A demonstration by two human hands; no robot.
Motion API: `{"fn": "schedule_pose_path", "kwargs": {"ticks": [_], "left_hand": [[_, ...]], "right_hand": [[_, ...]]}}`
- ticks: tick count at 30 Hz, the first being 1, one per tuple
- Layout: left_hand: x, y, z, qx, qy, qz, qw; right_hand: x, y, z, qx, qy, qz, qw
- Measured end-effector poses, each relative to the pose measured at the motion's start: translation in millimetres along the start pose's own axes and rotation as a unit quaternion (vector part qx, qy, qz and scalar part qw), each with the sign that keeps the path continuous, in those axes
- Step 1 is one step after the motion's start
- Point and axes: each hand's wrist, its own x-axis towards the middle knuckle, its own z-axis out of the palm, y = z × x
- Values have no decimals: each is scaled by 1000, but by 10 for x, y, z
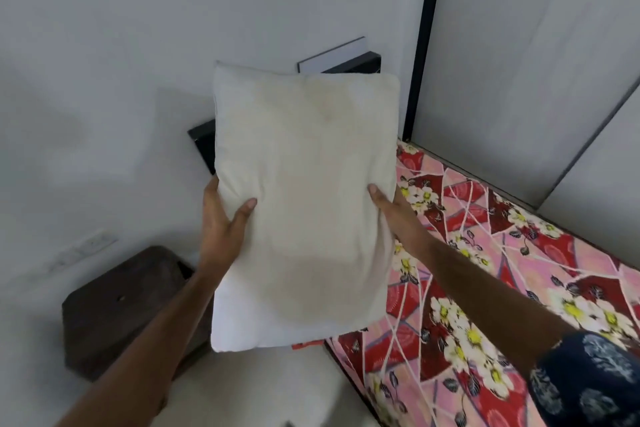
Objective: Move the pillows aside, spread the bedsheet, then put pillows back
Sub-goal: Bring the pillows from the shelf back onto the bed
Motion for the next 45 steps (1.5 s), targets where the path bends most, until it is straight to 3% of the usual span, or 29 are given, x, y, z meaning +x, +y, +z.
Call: {"fn": "schedule_pose_path", "kwargs": {"ticks": [6, 10, 16, 25, 29, 32, 35, 41, 45], "left_hand": [[1282, -602, 487, -31, -111, 10, 993], [2132, -899, 847, -76, -225, -40, 971], [3212, -1328, 1536, -6, -365, -13, 931], [4092, -1636, 2550, 51, -470, 39, 880], [4615, -1721, 2986, 117, -436, 57, 891], [4826, -1841, 3134, 195, -423, 52, 884], [4856, -1918, 3148, 213, -428, 118, 870], [4538, -2251, 2998, 319, -494, 278, 759], [4290, -2261, 2961, 330, -513, 316, 726]], "right_hand": [[950, 282, 193, 34, 58, 71, 995], [1427, 430, 397, 81, 136, 100, 982], [2073, 666, 542, 129, 240, 141, 952], [2986, 1244, 254, 191, 277, 210, 918], [3485, 1272, 251, 208, 290, 200, 912], [3897, 1387, 219, 152, 264, 218, 927], [4233, 1836, 122, -16, 202, 252, 946], [4168, 2057, 146, -151, 178, 261, 937], [3843, 1595, 292, -225, 206, 238, 922]]}}
